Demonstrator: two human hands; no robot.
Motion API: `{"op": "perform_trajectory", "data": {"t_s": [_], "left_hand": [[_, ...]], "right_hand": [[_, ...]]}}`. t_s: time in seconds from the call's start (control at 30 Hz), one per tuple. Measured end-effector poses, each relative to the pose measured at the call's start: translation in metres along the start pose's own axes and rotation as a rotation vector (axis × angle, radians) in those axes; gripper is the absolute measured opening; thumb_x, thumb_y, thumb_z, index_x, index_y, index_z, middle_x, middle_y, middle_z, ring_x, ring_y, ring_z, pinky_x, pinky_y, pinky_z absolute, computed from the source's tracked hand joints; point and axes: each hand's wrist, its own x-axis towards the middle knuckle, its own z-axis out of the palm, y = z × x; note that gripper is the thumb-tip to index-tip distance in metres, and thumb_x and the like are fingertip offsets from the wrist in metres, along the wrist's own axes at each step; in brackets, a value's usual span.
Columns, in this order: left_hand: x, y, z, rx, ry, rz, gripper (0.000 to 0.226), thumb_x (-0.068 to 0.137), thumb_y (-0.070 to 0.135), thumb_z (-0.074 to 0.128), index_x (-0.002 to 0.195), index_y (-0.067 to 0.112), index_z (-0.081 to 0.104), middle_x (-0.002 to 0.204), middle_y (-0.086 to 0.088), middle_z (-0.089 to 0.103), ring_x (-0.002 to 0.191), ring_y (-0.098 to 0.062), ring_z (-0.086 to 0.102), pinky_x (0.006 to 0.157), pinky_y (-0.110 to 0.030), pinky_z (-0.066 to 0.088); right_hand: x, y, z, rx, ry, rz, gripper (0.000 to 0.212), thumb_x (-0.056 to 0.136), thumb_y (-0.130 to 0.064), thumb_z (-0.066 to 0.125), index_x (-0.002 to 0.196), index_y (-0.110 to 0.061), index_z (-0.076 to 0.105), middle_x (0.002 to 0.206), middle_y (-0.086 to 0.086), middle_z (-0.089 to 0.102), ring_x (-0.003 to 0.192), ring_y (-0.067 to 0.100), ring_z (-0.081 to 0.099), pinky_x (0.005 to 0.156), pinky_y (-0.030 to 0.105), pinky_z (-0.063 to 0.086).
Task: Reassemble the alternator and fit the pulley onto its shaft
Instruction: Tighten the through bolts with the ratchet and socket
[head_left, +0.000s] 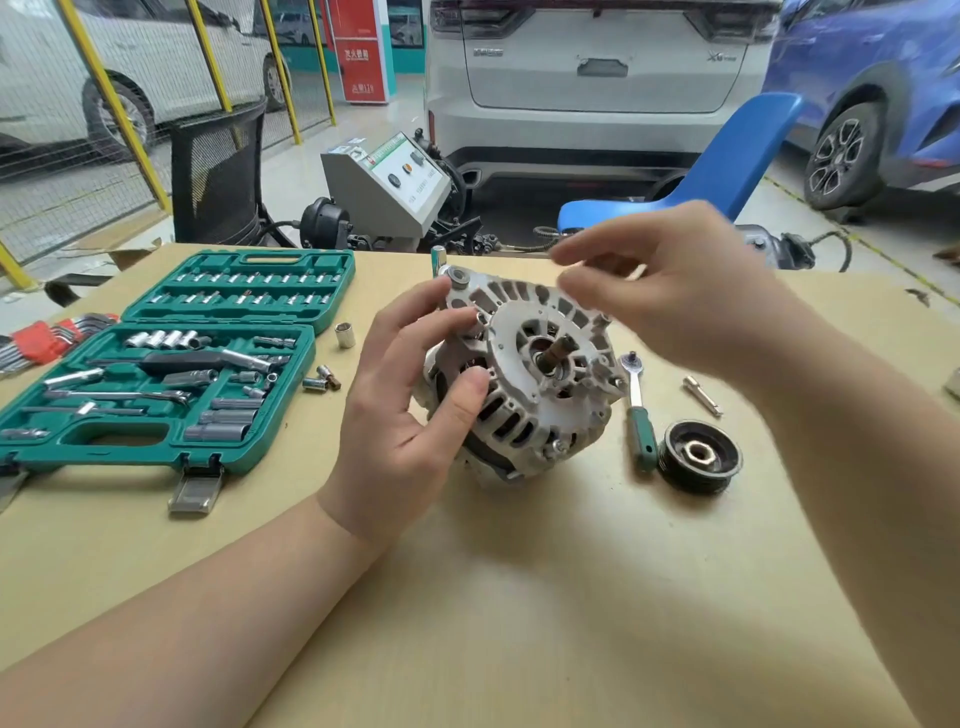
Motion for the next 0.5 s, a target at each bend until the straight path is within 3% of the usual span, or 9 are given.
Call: {"op": "perform_trajectory", "data": {"t_s": [0.07,0.2,0.33,0.4,0.5], "left_hand": [[-0.002,-0.001,0.001,-0.027,-0.002,-0.024,0.038,0.101,0.023,0.065,0.136,0.007,0.065,0.158,-0.005,0.05,0.152,-0.025,0.046,0.122,-0.058,0.041],[-0.004,-0.003,0.003,-0.039,-0.008,-0.035,0.038,0.104,0.026,0.064,0.138,0.01,0.065,0.16,-0.002,0.048,0.151,-0.03,0.047,0.118,-0.062,0.044],[-0.004,-0.008,0.001,-0.073,0.022,-0.063,0.038,0.105,0.042,0.066,0.138,0.024,0.067,0.158,0.002,0.045,0.148,-0.036,0.048,0.116,-0.062,0.045],[-0.004,-0.01,0.001,-0.106,0.036,-0.073,0.037,0.104,0.048,0.066,0.137,0.032,0.067,0.157,0.004,0.044,0.15,-0.037,0.045,0.117,-0.063,0.044],[-0.005,-0.011,0.003,-0.129,0.049,-0.074,0.036,0.104,0.048,0.067,0.138,0.037,0.067,0.156,0.002,0.044,0.151,-0.036,0.045,0.119,-0.063,0.043]], "right_hand": [[0.007,0.024,-0.018,-0.232,0.012,0.085,0.011,0.094,-0.035,0.072,0.095,-0.031,0.082,0.072,-0.019,0.071,0.07,0.001,0.065,0.062,0.017,0.047],[0.01,0.079,-0.021,-0.76,-0.348,0.361,0.031,0.093,-0.046,0.072,0.098,-0.017,0.08,0.086,0.001,0.073,0.082,0.023,0.066,0.075,0.037,0.057],[0.007,0.108,-0.005,-0.724,-0.487,0.497,0.039,0.092,-0.047,0.074,0.105,-0.011,0.075,0.091,0.004,0.073,0.084,0.024,0.066,0.076,0.037,0.058],[0.008,0.113,0.003,-0.657,-0.415,0.499,0.041,0.094,-0.05,0.069,0.108,-0.012,0.075,0.092,0.003,0.072,0.083,0.023,0.065,0.069,0.033,0.051],[0.007,0.11,0.024,-0.565,-0.304,0.481,0.048,0.094,-0.054,0.064,0.12,-0.013,0.068,0.11,0.008,0.07,0.092,0.029,0.063,0.075,0.037,0.051]]}}
